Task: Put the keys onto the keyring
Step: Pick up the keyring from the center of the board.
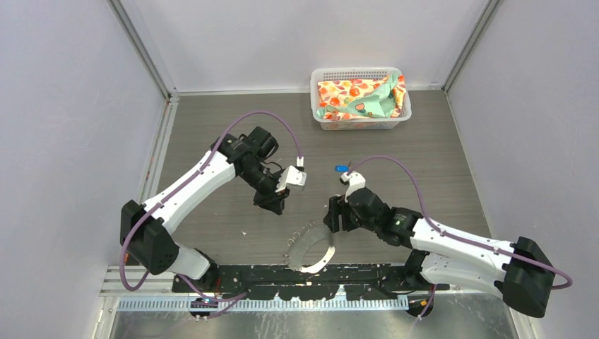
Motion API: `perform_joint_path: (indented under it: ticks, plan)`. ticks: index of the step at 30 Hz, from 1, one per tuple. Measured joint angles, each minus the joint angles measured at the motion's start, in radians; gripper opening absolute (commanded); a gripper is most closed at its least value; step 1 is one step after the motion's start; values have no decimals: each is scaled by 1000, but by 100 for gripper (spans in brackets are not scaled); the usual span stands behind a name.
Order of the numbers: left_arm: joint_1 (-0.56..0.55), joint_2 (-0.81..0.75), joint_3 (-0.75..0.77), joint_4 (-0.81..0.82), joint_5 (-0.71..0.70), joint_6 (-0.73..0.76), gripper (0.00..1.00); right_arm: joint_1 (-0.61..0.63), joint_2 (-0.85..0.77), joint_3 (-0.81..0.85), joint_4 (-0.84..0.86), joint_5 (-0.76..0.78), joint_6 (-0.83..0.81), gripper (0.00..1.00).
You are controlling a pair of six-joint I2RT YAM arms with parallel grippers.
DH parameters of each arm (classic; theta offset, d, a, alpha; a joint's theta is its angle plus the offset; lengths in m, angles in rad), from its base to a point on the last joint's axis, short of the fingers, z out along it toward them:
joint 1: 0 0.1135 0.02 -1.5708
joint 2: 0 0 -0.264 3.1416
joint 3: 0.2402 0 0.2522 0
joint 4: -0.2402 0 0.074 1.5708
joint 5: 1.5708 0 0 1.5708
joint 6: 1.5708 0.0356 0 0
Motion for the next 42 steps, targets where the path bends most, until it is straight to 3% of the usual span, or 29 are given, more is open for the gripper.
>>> perform_joint_path:
  ticks: [5, 15, 20, 27, 34, 37, 42]
  plan:
    - [0, -6, 0, 3, -4, 12, 18, 0, 40, -164, 160, 7, 141, 67]
    - [0, -22, 2, 10, -5, -10, 16, -50, 154, -275, 462, -40, 273, 54]
    - [0, -23, 2, 12, -7, -12, 14, -62, 143, -302, 494, -76, 297, 45]
    - [0, -23, 18, 15, -8, -16, 13, -64, 96, -313, 491, -101, 305, 41]
    - [0, -23, 27, 18, -8, -32, 12, -64, 154, -310, 498, -128, 299, 36]
    - [0, -23, 32, 18, -12, -36, 12, -64, 166, -307, 503, -132, 296, 29]
    - [0, -23, 32, 19, -15, -38, 11, -64, 168, -307, 497, -134, 274, 8]
